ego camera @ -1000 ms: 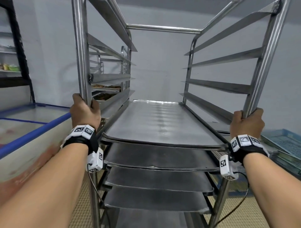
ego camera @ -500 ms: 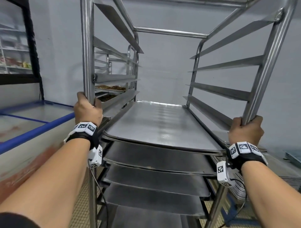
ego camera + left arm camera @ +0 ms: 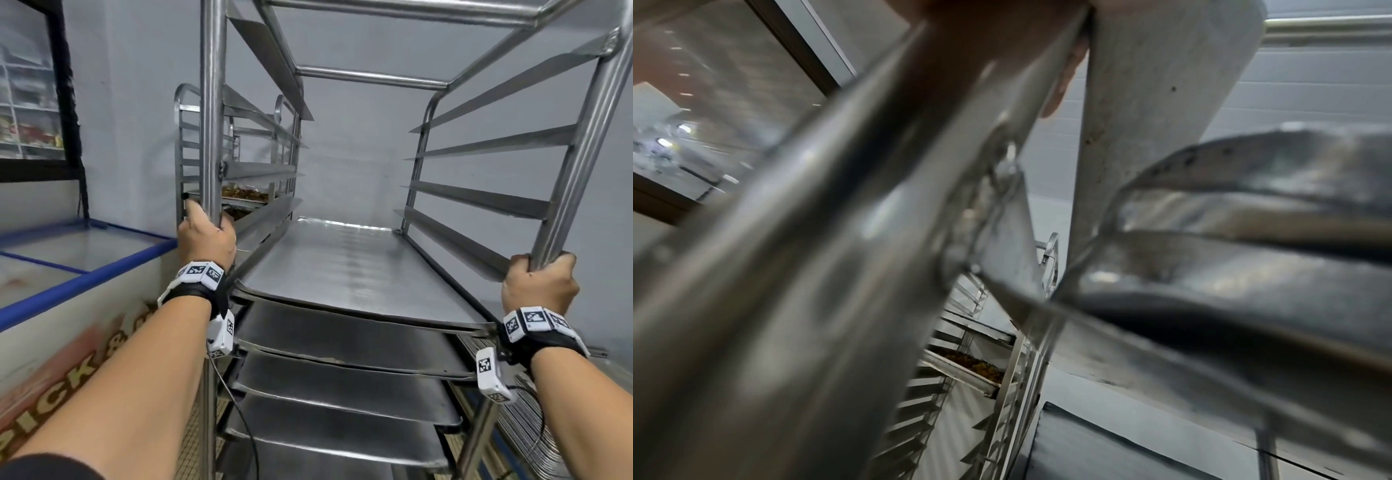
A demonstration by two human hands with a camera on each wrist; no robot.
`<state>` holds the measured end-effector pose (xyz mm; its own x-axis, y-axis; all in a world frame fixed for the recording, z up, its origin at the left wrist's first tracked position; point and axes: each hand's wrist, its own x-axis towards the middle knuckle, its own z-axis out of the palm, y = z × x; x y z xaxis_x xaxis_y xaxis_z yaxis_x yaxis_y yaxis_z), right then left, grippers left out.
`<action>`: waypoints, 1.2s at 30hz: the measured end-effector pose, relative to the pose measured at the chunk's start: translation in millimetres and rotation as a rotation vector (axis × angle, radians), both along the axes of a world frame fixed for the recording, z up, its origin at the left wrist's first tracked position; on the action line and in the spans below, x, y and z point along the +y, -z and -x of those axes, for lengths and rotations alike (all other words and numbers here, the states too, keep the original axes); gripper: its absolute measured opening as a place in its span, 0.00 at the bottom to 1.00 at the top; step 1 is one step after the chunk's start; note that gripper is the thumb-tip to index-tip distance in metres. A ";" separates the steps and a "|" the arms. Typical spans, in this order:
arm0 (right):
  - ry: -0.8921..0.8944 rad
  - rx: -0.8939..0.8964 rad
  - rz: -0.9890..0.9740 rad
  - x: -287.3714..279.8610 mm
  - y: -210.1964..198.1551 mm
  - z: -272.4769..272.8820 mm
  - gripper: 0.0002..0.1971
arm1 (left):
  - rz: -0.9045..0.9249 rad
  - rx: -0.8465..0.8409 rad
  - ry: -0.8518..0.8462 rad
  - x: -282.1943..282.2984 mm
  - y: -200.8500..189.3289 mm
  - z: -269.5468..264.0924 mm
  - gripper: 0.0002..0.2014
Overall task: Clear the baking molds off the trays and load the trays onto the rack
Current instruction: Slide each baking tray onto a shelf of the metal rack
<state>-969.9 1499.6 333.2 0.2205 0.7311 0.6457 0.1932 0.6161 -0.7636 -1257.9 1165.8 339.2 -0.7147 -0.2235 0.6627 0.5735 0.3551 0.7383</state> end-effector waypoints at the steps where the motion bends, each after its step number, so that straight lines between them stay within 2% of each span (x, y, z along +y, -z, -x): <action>1: -0.004 0.004 -0.008 8.1 -0.7 11.6 0.14 | 0.008 0.004 -0.009 7.3 -0.1 9.4 0.11; 14: 0.009 -0.010 0.048 99.6 -3.6 114.5 0.12 | 0.029 0.018 -0.013 100.0 -1.6 107.7 0.12; 36: -0.034 -0.010 0.003 282.4 1.4 306.3 0.11 | -0.053 0.003 0.018 275.3 -0.8 304.1 0.12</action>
